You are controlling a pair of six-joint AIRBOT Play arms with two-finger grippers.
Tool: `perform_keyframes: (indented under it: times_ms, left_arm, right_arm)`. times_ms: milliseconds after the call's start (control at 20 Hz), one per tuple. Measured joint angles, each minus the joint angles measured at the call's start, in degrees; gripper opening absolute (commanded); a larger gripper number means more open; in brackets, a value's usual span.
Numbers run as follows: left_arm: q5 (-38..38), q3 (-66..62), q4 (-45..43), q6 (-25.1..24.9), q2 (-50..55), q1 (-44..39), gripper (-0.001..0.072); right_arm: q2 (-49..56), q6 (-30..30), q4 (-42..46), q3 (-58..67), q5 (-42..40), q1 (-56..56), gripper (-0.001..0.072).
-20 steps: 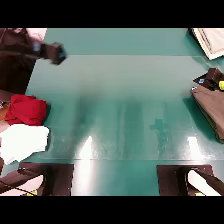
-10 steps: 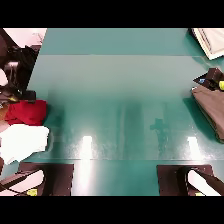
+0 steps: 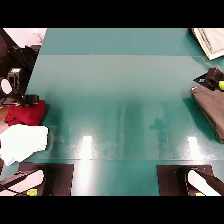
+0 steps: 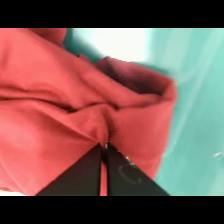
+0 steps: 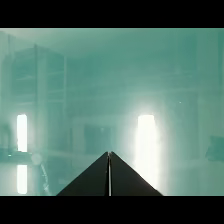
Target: Fold the shirts.
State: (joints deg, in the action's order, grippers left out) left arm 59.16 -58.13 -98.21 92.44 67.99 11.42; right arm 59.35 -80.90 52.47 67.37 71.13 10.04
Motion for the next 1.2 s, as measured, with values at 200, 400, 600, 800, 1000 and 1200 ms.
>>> perform_keyframes:
  times_ms: [200,400,600,800,1000,1200]
  left_arm:
    - [2.08,-10.95,7.85,-7.87,-2.64,-4.26,0.0023]
    - [6.19,-27.47,19.41,-16.76,-4.33,-15.32,0.0023]
    - [7.93,-37.83,30.45,-24.61,-4.72,-30.01,0.0023]
    - [8.63,-40.98,34.58,-31.71,-2.64,-40.48,0.0023]
    - [9.16,-41.81,32.63,-33.46,4.39,-43.56,0.0024]
    - [7.1,-42.1,29.88,-31.08,13.81,-44.35,0.0609]
  right_arm:
    - [-1.79,0.0,-0.26,0.74,-2.73,0.0,0.0014]
    - [-4.02,-0.02,-0.42,5.97,-6.05,0.0,0.0014]
    - [-4.04,0.0,-0.46,14.25,-7.32,0.0,0.0014]
    - [-2.14,0.0,-0.46,20.85,-6.93,0.0,0.0014]
    - [0.13,0.0,-0.39,23.52,-3.8,0.0,0.0014]
    - [2.6,-0.02,-0.28,24.24,-0.02,0.0,0.0014]
